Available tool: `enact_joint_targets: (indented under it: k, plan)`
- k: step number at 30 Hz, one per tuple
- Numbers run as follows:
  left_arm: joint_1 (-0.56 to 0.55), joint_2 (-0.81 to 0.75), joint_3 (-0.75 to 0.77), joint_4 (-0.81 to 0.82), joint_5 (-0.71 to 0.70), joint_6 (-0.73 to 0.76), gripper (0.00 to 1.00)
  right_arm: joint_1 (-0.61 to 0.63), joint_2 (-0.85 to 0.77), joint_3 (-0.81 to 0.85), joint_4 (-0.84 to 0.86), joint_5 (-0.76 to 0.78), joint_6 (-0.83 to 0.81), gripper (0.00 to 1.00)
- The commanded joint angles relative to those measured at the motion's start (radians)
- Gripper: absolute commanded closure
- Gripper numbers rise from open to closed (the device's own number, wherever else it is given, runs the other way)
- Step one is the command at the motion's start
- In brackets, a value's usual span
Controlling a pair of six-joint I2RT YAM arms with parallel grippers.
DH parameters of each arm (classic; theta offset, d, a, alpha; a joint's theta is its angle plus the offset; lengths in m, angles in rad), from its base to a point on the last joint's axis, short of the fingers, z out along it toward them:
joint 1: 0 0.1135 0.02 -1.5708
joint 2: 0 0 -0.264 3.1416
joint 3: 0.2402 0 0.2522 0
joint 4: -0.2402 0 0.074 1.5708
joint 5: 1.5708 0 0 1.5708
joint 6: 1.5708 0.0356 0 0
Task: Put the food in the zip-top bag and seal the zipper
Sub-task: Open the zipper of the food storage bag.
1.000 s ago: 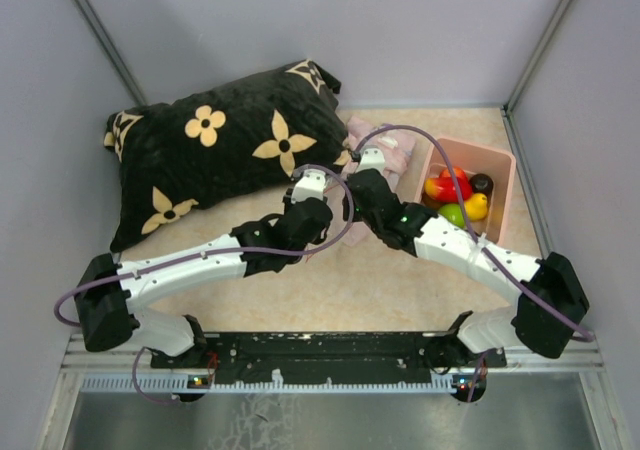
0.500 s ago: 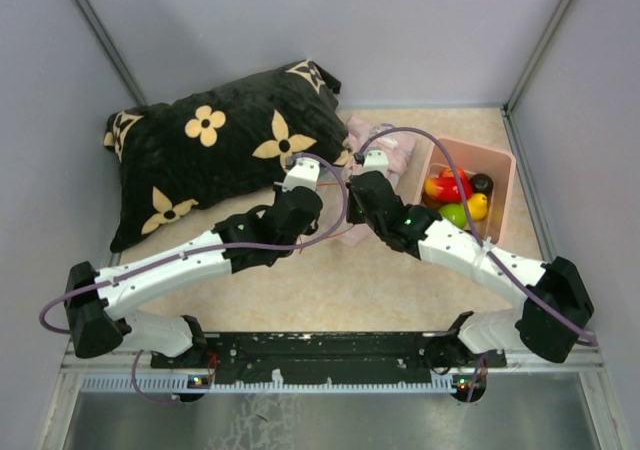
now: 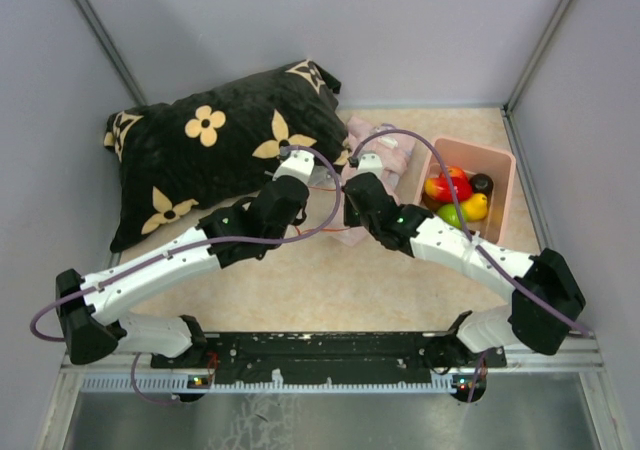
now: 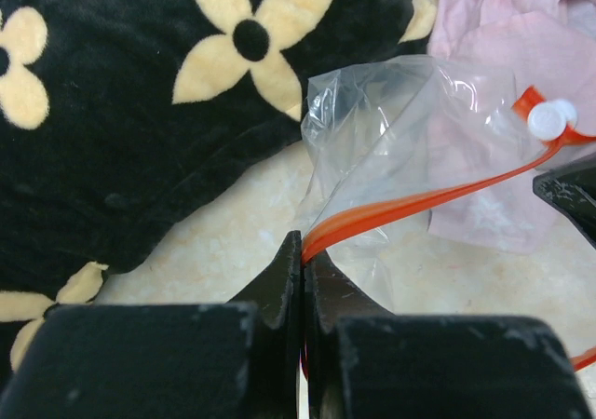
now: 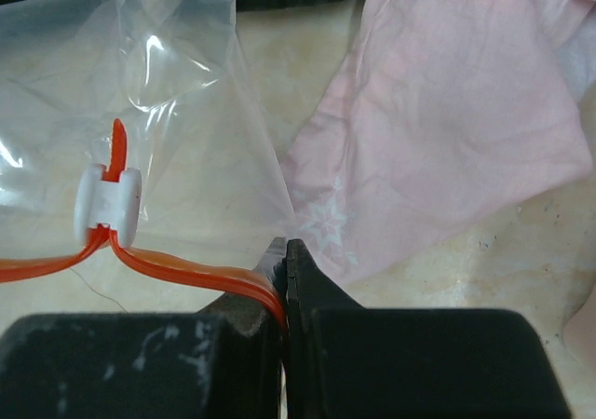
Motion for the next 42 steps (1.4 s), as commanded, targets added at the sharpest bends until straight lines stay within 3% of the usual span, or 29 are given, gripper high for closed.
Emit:
enact_joint_targets:
  k: [1, 14, 21, 34, 42]
  plan:
    - [0.041, -0.025, -0.021, 0.004, 0.117, 0.021, 1.00, -0.008, 0.017, 0.020, 0.027, 0.009, -0.024, 1.00]
    - [0.056, 0.049, -0.028, -0.029, 0.197, 0.010, 1.00, -0.008, 0.026, 0.123, 0.055, -0.148, -0.065, 0.84]
    - [0.071, 0.048, -0.024, -0.034, 0.227, -0.009, 1.00, -0.007, 0.011, 0.149, 0.047, -0.174, -0.066, 0.68]
    - [0.125, 0.031, -0.016, -0.063, 0.182, -0.110, 1.00, -0.009, 0.009, 0.123, -0.059, -0.062, -0.069, 0.65]
    - [0.151, 0.015, -0.003, -0.099, 0.091, -0.172, 1.00, -0.087, 0.003, 0.056, -0.046, -0.017, -0.086, 0.64]
